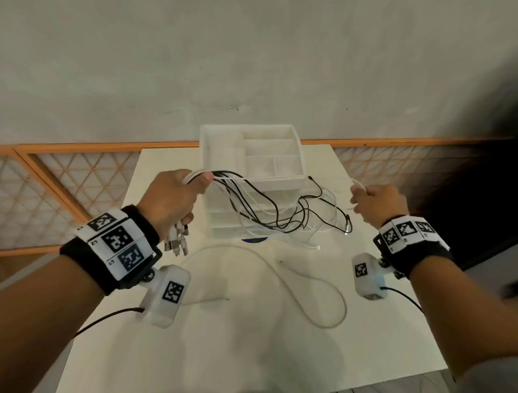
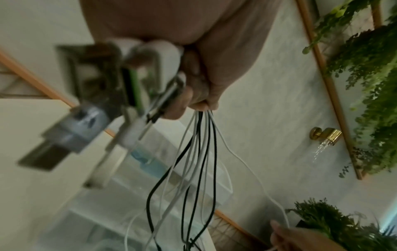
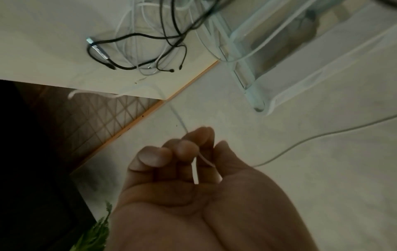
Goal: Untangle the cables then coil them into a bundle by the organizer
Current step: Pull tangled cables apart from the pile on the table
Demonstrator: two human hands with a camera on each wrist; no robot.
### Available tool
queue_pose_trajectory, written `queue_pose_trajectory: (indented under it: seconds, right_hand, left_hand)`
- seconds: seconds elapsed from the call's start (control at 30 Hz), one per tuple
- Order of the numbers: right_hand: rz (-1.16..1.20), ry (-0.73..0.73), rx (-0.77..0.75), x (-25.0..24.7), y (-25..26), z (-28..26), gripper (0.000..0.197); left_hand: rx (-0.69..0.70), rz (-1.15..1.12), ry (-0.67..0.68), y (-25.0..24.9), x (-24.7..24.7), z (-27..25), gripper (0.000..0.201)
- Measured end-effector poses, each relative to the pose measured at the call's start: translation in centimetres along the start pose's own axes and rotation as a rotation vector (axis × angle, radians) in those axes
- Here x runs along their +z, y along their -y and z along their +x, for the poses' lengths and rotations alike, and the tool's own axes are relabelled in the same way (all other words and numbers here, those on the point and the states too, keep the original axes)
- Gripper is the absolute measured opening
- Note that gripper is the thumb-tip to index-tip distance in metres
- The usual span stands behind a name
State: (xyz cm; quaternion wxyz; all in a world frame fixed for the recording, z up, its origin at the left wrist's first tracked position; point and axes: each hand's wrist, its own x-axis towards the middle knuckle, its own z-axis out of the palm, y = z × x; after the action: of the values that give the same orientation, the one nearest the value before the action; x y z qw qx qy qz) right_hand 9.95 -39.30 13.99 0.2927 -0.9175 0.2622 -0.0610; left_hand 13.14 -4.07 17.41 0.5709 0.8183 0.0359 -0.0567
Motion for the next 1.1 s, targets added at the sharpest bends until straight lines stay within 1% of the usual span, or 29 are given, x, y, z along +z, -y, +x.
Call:
queue_pose_trajectory:
  seconds: [0.07,0.17,0.23,0.3,0.37,0.4,0.47,0.53,0.57,0.6,0.67,0.7,0.73,0.77,0.8,0.83,0.9,0.93,0.97,1.0,1.03,1.07,1.1]
  right_hand:
    - [0.103,-0.056,-0.006,0.2,0.7,0.9,0.038]
    - [0.187,-0.033,-0.047,0.2,1.9,2.9,0.029]
    - [0.239,-0.047,-0.085,0.3,2.6,4.4,0.019]
    - [0.307,-0.098,-0.143,0.3,3.3,5.6,0.021]
    - [0.386,-0.127,-0.203,0.2,4.0,6.3,0.024]
    - [0.423,-0.131,-0.22,0.2,4.1,6.5,0.023]
    - [0.523,-0.116,-0.248,0.5,4.0,6.8,0.027]
    - [0.564,-0.032,-0.237,0.9,3.2,6.4,0.037]
    - [0.514,0.039,-0.215,1.4,2.5,6.2,0.043]
    - [0.405,0.117,-0.181,2.2,1.5,6.0,0.05]
    - [0.067,0.281,-0.106,4.1,-0.8,5.3,0.065]
    - [-0.106,0.347,-0.08,4.9,-1.7,4.6,0.067]
    - [-0.23,0.375,-0.075,5.5,-2.1,3.8,0.066]
    - [-0.267,0.378,-0.097,5.8,-2.1,2.8,0.063]
    - [-0.222,0.385,-0.15,5.9,-1.5,1.4,0.061]
    - [-0.118,0.407,-0.228,6.0,-0.6,-0.1,0.063]
    - [0.182,0.516,-0.374,5.9,2.8,-4.4,0.077]
    - [0.271,0.592,-0.412,6.2,4.7,-6.5,0.082]
    - [0.301,0.669,-0.421,6.9,6.4,-8.4,0.081]
    - [0.305,0.728,-0.41,7.9,7.4,-9.8,0.072]
    - [0.288,0.763,-0.374,9.1,7.8,-10.6,0.056]
    - [0.249,0.78,-0.311,10.1,7.7,-10.6,0.037]
    - [0.196,0.804,-0.223,10.6,7.3,-10.1,0.024]
  left_hand:
    - [-0.022,0.047,0.05,0.4,0.3,0.0,0.036]
    - [-0.053,0.087,0.144,1.1,0.3,0.0,0.035]
    - [-0.082,0.136,0.169,1.5,0.2,0.0,0.035]
    - [-0.094,0.163,0.179,1.7,0.2,-0.1,0.043]
    - [-0.128,0.104,0.17,1.9,0.3,0.0,0.054]
    - [-0.148,0.06,0.165,2.0,0.3,0.1,0.056]
    - [-0.157,0.002,0.162,2.6,0.1,0.4,0.054]
    - [-0.12,-0.008,0.174,3.2,-0.1,0.4,0.051]
    - [-0.098,-0.008,0.179,3.5,-0.2,0.4,0.049]
    - [-0.079,-0.007,0.18,3.7,-0.2,0.4,0.048]
    - [-0.049,0.006,0.167,4.1,-0.2,0.2,0.045]
    - [-0.035,0.02,0.162,4.2,-0.2,0.1,0.044]
    - [-0.021,0.039,0.16,4.4,-0.2,0.1,0.043]
    - [-0.006,0.066,0.16,4.6,-0.2,0.0,0.042]
    - [0.012,0.099,0.166,4.6,-0.1,-0.1,0.042]
    - [0.034,0.138,0.178,4.6,0.0,-0.2,0.041]
    - [0.108,0.236,0.236,4.0,0.7,-1.0,0.039]
    - [0.161,0.275,0.276,3.5,1.1,-1.5,0.038]
    - [0.217,0.298,0.311,2.9,1.6,-2.1,0.037]
    - [0.266,0.31,0.338,2.4,1.9,-2.6,0.036]
    - [0.308,0.311,0.356,2.2,2.0,-3.0,0.038]
    - [0.343,0.303,0.364,2.1,1.8,-3.3,0.042]
    - [0.364,0.29,0.372,2.3,1.4,-3.4,0.047]
